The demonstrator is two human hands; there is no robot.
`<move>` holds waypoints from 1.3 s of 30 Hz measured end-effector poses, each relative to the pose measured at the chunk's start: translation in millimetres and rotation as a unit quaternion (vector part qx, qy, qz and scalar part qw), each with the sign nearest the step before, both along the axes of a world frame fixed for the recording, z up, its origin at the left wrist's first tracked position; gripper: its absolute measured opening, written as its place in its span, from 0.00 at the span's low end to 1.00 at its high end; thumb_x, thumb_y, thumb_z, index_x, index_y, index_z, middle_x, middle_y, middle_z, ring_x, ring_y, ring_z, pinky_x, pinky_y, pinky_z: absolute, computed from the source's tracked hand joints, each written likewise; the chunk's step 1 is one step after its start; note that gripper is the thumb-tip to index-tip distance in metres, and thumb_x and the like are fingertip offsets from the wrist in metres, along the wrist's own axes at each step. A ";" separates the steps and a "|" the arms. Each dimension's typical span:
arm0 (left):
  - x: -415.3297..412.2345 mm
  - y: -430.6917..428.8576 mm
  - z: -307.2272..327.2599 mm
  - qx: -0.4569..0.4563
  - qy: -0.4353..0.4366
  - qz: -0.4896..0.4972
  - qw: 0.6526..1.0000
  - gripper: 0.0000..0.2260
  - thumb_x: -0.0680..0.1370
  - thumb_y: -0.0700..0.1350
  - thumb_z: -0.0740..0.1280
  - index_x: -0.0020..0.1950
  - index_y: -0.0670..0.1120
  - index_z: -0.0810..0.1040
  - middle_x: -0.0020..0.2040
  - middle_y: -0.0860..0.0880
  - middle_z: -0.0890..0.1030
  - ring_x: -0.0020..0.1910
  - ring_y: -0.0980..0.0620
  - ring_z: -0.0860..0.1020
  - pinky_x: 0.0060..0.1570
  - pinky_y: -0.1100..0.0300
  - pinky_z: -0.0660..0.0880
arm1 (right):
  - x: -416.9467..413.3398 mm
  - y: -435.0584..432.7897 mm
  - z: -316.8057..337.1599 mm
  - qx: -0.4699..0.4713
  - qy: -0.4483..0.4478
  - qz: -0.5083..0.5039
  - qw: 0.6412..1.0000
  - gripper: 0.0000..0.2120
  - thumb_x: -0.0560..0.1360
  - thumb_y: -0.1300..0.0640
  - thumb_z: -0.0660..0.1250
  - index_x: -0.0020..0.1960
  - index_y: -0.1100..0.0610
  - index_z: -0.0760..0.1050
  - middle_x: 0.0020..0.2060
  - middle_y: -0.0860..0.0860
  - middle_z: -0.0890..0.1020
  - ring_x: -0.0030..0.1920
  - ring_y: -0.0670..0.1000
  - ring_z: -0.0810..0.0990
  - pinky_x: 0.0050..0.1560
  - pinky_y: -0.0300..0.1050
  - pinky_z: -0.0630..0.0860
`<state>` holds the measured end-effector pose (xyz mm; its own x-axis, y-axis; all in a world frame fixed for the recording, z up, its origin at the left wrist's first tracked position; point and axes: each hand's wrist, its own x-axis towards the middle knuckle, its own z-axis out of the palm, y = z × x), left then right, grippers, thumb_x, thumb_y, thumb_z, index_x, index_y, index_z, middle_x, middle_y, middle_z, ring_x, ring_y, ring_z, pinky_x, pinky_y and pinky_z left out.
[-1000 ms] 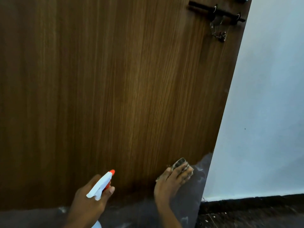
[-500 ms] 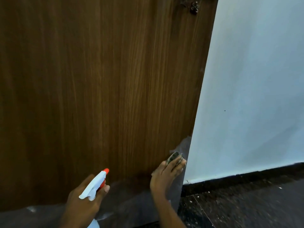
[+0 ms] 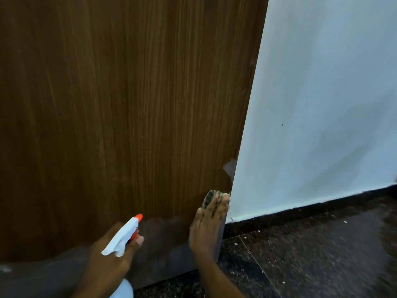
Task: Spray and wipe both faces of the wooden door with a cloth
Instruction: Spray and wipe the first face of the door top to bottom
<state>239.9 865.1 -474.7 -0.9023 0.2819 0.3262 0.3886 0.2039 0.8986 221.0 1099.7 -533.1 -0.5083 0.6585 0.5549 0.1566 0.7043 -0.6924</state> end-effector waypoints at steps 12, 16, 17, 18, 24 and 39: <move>30.3 33.7 -21.6 0.028 -0.032 0.019 0.999 0.15 0.71 0.44 0.72 0.52 0.62 0.76 0.41 0.67 0.80 0.46 0.71 0.77 0.42 0.78 0.70 | -1.6 13.3 1.4 0.286 0.027 0.077 0.955 0.29 0.85 0.47 0.48 0.82 0.45 0.37 0.81 0.52 0.38 0.80 0.65 0.42 0.79 0.62 0.45; 42.3 41.0 -25.6 0.016 -0.031 0.008 0.999 0.15 0.72 0.45 0.72 0.50 0.64 0.75 0.41 0.74 0.78 0.45 0.73 0.76 0.42 0.81 0.68 | 9.1 39.6 -21.8 0.316 0.013 0.070 0.946 0.30 0.85 0.46 0.49 0.82 0.45 0.39 0.81 0.55 0.41 0.80 0.67 0.47 0.78 0.63 0.50; 45.3 40.7 -23.6 0.010 -0.039 0.013 0.999 0.14 0.72 0.45 0.72 0.47 0.65 0.74 0.40 0.74 0.78 0.44 0.74 0.76 0.40 0.81 0.68 | 6.7 39.3 -8.1 0.258 0.025 0.049 0.965 0.30 0.85 0.44 0.47 0.82 0.46 0.37 0.81 0.57 0.41 0.80 0.66 0.45 0.79 0.62 0.48; 44.4 41.0 -26.7 0.018 -0.046 0.011 0.999 0.14 0.72 0.46 0.72 0.46 0.65 0.73 0.39 0.72 0.79 0.44 0.74 0.76 0.40 0.80 0.69 | 1.4 37.6 13.2 0.183 0.048 0.019 0.982 0.30 0.85 0.43 0.44 0.82 0.48 0.36 0.81 0.57 0.40 0.81 0.63 0.43 0.79 0.60 0.46; 44.1 39.6 -34.7 0.011 -0.044 0.017 0.999 0.15 0.73 0.47 0.70 0.56 0.62 0.73 0.49 0.68 0.76 0.50 0.69 0.76 0.43 0.81 0.67 | -19.9 42.8 110.9 0.085 0.190 -0.076 0.975 0.26 0.86 0.50 0.48 0.81 0.57 0.52 0.81 0.60 0.52 0.80 0.61 0.50 0.80 0.48 0.43; 44.4 43.7 -38.2 0.038 -0.062 0.018 0.997 0.09 0.73 0.46 0.71 0.43 0.61 0.74 0.41 0.60 0.79 0.43 0.68 0.76 0.37 0.77 0.71 | 10.0 26.3 -51.5 0.006 0.002 0.022 1.000 0.35 0.81 0.47 0.46 0.77 0.44 0.25 0.77 0.49 0.26 0.79 0.57 0.30 0.79 0.62 0.42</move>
